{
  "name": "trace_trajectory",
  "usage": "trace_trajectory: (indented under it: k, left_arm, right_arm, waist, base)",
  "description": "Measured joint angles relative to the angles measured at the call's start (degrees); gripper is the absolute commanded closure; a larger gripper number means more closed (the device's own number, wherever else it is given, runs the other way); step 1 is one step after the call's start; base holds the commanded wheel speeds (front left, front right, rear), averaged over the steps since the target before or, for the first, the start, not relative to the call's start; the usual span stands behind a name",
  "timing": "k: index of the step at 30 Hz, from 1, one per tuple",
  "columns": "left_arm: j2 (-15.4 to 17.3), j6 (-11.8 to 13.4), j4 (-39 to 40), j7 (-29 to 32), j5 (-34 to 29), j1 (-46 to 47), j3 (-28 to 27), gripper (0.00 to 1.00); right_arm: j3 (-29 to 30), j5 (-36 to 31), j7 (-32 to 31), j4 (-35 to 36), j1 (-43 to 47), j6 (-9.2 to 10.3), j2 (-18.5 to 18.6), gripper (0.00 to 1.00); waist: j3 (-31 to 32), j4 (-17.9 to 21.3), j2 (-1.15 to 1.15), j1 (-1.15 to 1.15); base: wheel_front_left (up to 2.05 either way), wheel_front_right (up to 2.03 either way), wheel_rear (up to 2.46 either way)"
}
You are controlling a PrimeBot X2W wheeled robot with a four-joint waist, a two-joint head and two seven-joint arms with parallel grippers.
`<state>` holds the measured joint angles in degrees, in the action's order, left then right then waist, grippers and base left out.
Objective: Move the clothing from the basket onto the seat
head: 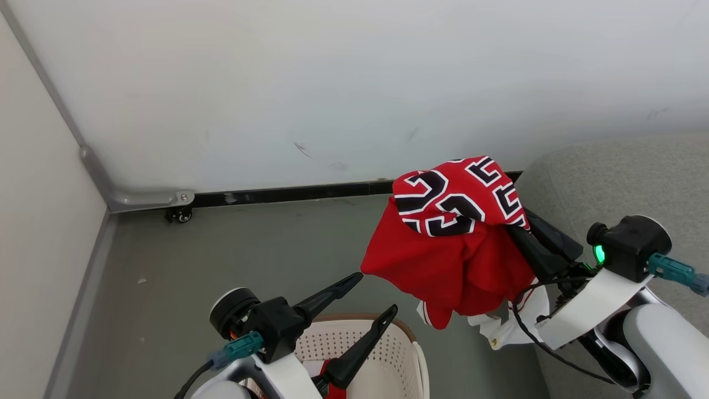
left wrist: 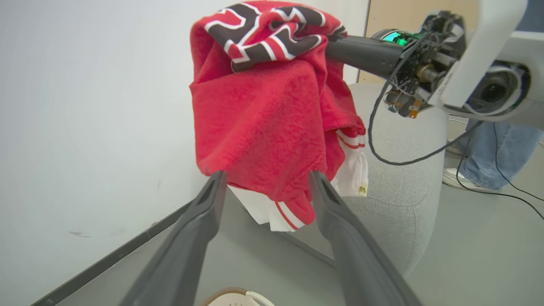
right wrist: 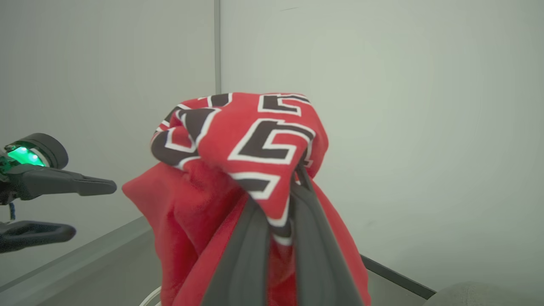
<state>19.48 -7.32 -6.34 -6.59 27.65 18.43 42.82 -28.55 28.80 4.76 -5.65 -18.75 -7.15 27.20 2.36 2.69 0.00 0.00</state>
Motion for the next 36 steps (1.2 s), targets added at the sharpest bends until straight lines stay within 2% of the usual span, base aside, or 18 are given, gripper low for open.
trace_trajectory:
  k: [21,36]
  left_arm:
    - [-0.8,0.0,1.0,-1.5,3.3,0.3,2.6,0.00]
    - [-0.8,0.0,0.1,-2.6,3.8,1.4,1.3,0.00]
  right_arm:
    - [4.5,-0.3,-2.3,3.5,4.7,0.00,0.4,1.00]
    - [7.5,-0.6,-2.9,4.5,7.0,0.00,-0.4,1.00]
  waist:
    - [-1.6,7.1,0.00,0.00]
    - [-3.6,11.9,0.00,0.00]
  base:
    - [0.00,0.00,0.00]
    - [0.00,0.00,0.00]
